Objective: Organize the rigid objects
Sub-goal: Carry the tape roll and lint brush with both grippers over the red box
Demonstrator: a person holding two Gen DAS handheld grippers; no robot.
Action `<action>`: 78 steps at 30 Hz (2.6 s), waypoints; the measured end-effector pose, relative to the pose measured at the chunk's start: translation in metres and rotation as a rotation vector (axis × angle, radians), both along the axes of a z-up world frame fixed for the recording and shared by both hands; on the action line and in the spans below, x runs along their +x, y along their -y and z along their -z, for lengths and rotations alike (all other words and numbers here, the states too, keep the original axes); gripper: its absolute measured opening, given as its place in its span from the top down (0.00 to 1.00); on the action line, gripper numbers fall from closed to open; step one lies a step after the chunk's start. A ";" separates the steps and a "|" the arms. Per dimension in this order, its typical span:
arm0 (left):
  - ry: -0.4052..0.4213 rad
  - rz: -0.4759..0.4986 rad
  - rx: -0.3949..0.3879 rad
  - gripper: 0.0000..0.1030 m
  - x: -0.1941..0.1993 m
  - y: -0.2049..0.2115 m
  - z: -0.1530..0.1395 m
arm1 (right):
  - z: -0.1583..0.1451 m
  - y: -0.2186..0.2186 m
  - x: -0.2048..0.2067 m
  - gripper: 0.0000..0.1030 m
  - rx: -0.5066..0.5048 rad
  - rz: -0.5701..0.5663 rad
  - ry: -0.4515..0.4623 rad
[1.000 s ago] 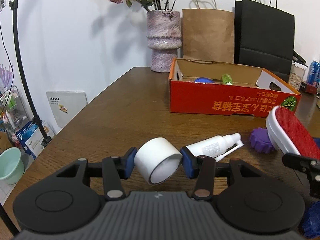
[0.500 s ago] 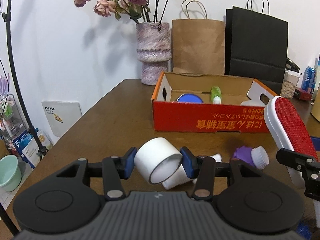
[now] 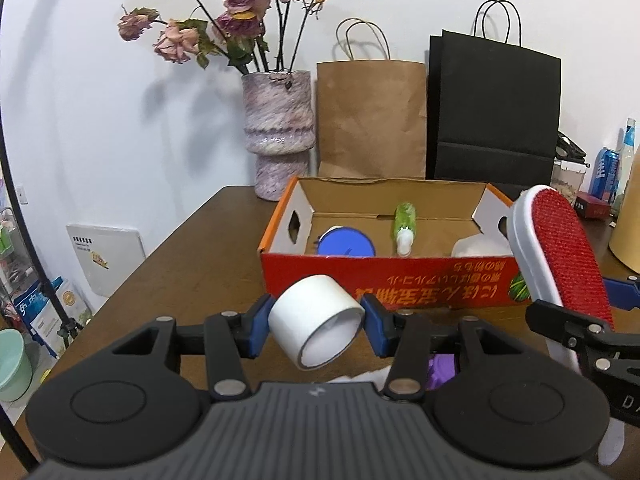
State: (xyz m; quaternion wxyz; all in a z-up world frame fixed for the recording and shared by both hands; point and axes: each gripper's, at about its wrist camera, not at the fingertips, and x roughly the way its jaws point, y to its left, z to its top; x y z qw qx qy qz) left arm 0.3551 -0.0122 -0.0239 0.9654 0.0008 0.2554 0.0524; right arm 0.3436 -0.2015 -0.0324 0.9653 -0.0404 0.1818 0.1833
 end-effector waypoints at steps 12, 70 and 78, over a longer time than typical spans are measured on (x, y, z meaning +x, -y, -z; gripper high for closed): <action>0.030 0.004 -0.015 0.52 0.033 0.013 -0.009 | -0.012 0.001 0.026 0.45 0.013 0.011 0.041; 0.017 -0.116 0.031 0.52 0.193 -0.001 0.006 | -0.009 -0.045 0.218 0.46 -0.139 -0.032 0.067; -0.014 -0.117 0.044 0.52 0.207 -0.001 0.016 | -0.005 -0.047 0.226 0.46 -0.151 -0.038 0.048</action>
